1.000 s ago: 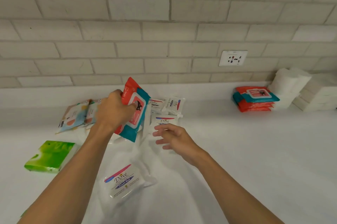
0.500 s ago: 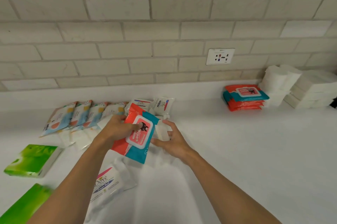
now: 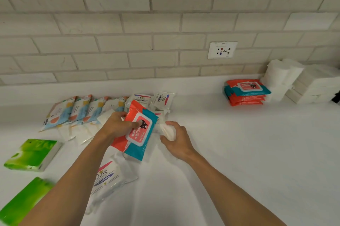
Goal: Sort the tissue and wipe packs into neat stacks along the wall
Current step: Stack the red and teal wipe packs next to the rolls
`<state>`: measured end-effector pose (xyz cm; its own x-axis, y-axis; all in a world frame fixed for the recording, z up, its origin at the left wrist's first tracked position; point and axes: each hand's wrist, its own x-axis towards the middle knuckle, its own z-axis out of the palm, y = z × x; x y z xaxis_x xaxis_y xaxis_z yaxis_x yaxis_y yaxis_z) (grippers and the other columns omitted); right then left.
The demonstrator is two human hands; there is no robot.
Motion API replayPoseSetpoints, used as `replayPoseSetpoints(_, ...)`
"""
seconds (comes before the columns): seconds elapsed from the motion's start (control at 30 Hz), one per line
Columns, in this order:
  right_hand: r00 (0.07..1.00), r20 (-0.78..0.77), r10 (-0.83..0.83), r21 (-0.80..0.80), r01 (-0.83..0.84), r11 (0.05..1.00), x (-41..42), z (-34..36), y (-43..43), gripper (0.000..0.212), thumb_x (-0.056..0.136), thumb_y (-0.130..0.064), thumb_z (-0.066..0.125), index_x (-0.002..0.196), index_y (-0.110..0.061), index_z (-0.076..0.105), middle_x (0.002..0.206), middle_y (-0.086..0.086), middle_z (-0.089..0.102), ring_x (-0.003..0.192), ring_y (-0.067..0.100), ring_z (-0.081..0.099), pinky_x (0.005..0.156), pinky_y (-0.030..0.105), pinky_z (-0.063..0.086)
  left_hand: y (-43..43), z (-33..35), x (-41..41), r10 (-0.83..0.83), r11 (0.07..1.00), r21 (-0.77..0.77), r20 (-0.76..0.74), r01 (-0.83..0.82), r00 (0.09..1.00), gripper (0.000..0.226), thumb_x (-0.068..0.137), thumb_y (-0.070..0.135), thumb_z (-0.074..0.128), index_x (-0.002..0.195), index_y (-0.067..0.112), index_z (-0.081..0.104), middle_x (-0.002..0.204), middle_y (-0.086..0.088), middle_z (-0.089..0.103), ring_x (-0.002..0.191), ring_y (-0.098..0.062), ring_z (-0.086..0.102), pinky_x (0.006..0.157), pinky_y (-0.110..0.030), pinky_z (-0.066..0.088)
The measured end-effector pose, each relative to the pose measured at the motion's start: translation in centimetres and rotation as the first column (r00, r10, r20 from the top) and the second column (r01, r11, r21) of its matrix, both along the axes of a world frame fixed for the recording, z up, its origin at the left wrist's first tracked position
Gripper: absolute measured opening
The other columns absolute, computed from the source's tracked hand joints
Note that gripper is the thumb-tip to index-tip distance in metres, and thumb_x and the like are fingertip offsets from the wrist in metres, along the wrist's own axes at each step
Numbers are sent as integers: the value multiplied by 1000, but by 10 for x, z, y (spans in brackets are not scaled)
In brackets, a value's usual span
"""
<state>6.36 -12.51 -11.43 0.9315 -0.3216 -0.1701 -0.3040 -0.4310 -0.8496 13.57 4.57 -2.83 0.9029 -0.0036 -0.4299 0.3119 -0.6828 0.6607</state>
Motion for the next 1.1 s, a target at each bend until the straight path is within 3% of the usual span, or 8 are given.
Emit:
replayPoseSetpoints(0.13,998,-39,50,-129,-55,990,-6,-7,-4,64,85,-36,71,136,-41,34,129,-2,39,121,20,45,101,38,50,2,1,0,18,1000,-9,16,-18,1000,73,83,38,73,145,24,38,122,-8,64,82,-25,69,56,-33,55)
replayPoseSetpoints(0.33,979,-135,150,-381,-191,904,-17,-16,1,77,85,-48,66,146,-38,20,145,-4,32,134,22,30,113,42,30,-5,0,-2,52,996,-73,54,-48,997,68,83,39,73,141,24,42,120,-7,64,82,-24,68,60,-34,55)
replayPoseSetpoints(0.57,965,-132,226,-491,-262,831,-23,-23,-1,74,86,-52,62,147,-37,23,149,-4,28,137,23,22,114,41,23,-20,-4,-4,69,985,-161,37,-62,997,71,83,40,73,143,24,40,123,-6,63,86,-24,69,63,-34,55)
replayPoseSetpoints(0.67,985,-64,163,-345,-175,922,-21,-18,-6,61,86,-48,64,140,-43,35,148,-10,34,137,19,26,114,40,25,-28,-6,-5,81,974,-214,23,-75,996,68,82,40,73,140,24,42,115,-5,64,83,-23,69,60,-33,55)
replayPoseSetpoints(0.77,999,39,3,43,-4,999,-16,-2,-21,35,93,-34,61,126,-40,50,139,-9,48,126,17,46,103,34,44,-41,-9,-4,100,947,-309,8,-93,995,59,82,38,74,132,23,47,104,-2,65,74,-20,70,58,-33,57)
replayPoseSetpoints(0.83,996,50,-73,317,54,947,-14,12,-34,23,97,-34,56,119,-36,55,129,-4,59,110,17,60,86,29,55,-53,-9,-2,97,925,-368,-7,-93,995,55,81,38,75,129,23,51,103,-1,68,74,-20,71,56,-33,58)
replayPoseSetpoints(0.9,994,22,-108,466,85,880,-14,25,-47,23,97,-40,52,118,-33,56,117,-4,65,96,18,67,80,30,59,-69,-9,-1,79,892,-445,-22,-81,997,51,81,37,76,125,22,54,100,0,70,74,-19,72,53,-31,58)
replayPoseSetpoints(1.1,995,41,-95,698,39,715,-16,39,-93,42,88,-35,68,126,-24,54,118,7,66,101,23,70,85,46,58,-129,-7,4,19,698,-714,-52,-51,998,46,81,23,78,122,14,60,106,-6,73,90,-27,73,71,-41,60)
